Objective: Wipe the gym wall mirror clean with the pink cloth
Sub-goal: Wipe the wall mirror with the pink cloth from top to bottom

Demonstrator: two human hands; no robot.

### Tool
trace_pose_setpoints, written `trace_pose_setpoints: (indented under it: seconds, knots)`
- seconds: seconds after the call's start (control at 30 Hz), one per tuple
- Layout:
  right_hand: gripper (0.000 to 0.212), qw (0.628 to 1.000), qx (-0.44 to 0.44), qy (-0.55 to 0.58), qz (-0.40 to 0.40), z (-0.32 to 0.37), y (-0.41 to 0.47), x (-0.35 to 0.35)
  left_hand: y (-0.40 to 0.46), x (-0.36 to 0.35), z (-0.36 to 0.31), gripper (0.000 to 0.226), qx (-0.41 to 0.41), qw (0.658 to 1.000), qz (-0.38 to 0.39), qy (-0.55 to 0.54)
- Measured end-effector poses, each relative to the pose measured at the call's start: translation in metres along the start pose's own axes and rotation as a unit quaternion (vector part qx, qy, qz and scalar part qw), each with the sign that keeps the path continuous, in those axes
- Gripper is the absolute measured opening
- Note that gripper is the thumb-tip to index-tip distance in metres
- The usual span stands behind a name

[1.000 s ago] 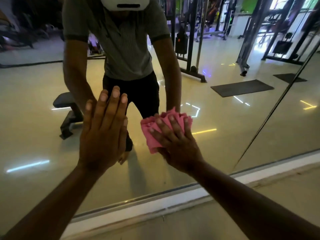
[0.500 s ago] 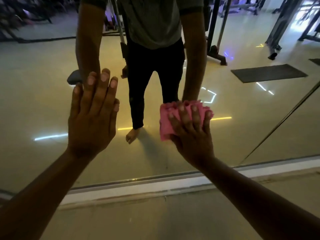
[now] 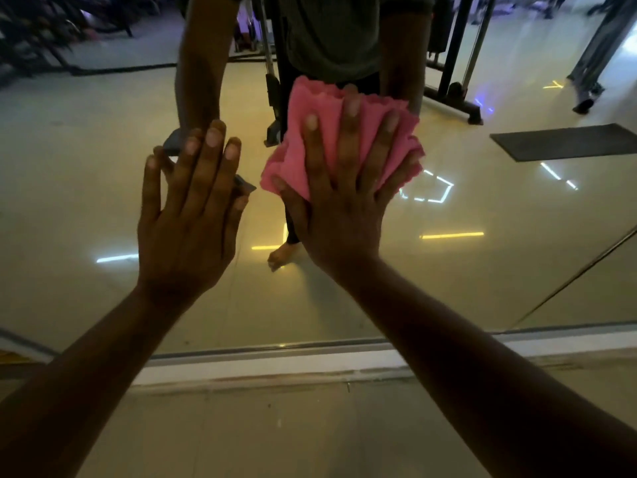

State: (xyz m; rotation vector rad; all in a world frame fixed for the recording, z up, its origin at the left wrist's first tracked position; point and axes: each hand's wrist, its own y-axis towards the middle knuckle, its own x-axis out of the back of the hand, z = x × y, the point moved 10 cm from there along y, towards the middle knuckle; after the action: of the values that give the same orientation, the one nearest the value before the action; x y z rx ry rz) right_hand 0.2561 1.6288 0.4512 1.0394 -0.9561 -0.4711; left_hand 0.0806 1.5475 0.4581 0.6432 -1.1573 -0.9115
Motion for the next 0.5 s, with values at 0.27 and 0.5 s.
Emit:
trace_pose_setpoints:
  seconds: [0.27,0.5]
  knots:
    - [0.086,0.996,0.036,-0.052,0.062,-0.017,-0.046,-0.003,-0.023,0.002,0.063,0.065,0.004,0.999,0.036,-0.031]
    - [0.096,0.971,0.179,-0.061,0.143,0.077,-0.124,-0.066,-0.051,-0.001,0.111,0.065,-0.01,0.997,0.036,-0.066]
